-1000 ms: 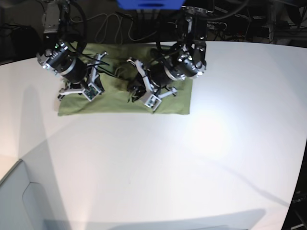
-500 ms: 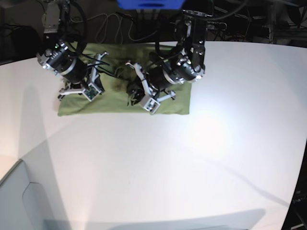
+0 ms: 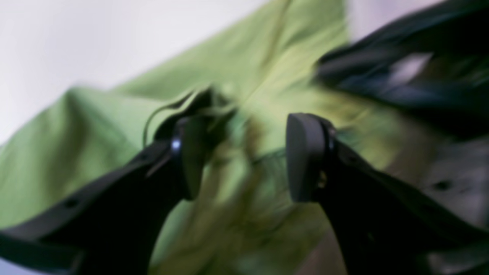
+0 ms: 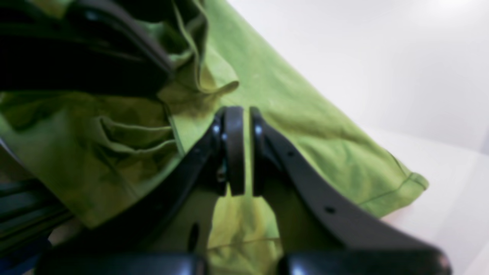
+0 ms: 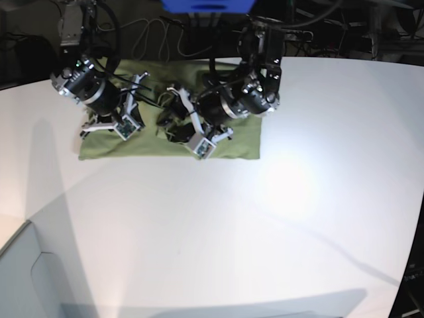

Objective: Fold the T-shirt properly
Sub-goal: 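Lay the folded end down beside the right gripper and release, then withdraw both grippers away from the folded shirt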

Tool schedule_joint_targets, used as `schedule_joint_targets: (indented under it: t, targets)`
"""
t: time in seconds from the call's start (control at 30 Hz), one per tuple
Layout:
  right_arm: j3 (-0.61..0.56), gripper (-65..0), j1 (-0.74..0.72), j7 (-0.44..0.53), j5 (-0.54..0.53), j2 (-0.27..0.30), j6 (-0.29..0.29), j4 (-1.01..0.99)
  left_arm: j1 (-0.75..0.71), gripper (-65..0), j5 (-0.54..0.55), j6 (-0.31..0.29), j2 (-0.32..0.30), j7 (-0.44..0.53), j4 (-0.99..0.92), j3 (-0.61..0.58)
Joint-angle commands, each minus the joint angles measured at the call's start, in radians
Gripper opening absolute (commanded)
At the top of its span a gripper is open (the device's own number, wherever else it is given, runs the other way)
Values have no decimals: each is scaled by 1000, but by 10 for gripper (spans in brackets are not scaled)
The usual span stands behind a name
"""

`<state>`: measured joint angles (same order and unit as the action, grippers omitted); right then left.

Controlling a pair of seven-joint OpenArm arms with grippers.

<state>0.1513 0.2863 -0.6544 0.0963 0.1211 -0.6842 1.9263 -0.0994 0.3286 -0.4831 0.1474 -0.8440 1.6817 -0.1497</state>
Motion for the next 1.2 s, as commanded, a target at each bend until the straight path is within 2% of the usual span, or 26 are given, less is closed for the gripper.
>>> schedule_joint_targets:
  t: [0.0, 0.07, 0.17, 0.3, 0.4, 0.47, 0.6, 0.63, 0.67, 0.8, 1.0, 1.17]
  targets:
    - [3, -646, -3, 20, -16, 5, -14, 15, 10, -342, 37, -4, 10, 19, 31, 0]
    - [3, -646, -3, 20, -16, 5, -14, 15, 7, -355, 85, -4, -2, 21, 79, 2]
    - [3, -646, -3, 20, -14, 5, -14, 15, -23, -360, 128, -4, -64, 13, 177, 37]
    - [3, -646, -6, 20, -14, 5, -14, 15, -75, -360, 132, -4, -113, 12, 266, 197]
    - [3, -646, -6, 20, -14, 2, -14, 15, -84, -365, 129, -4, -139, 10, 235, 289]
    - [3, -646, -6, 20, -14, 2, -14, 15, -84, -406, 131, -4, -157, 9, 185, 295]
    - [3, -646, -6, 20, -14, 2, -14, 15, -79, -580, 129, -4, -159, 9, 102, 293]
    - [3, -646, -6, 20, -14, 2, -14, 15, -78, -629, 129, -4, -150, 9, 85, 284]
    - [3, -646, -8, 20, -14, 4, -14, 15, -76, -650, 129, -4, -147, 10, 65, 267]
    - [3, -646, -8, 20, -14, 5, -14, 15, -73, -650, 128, -4, -147, 19, -10, 170]
    - [86, -646, -8, 20, -17, 1, -14, 25, -29, -650, 129, -4, -151, 19, -88, -32]
    - [140, -645, -22, 20, -19, -1, -14, 25, -6, -650, 129, -4, -154, 19, -61, -170]
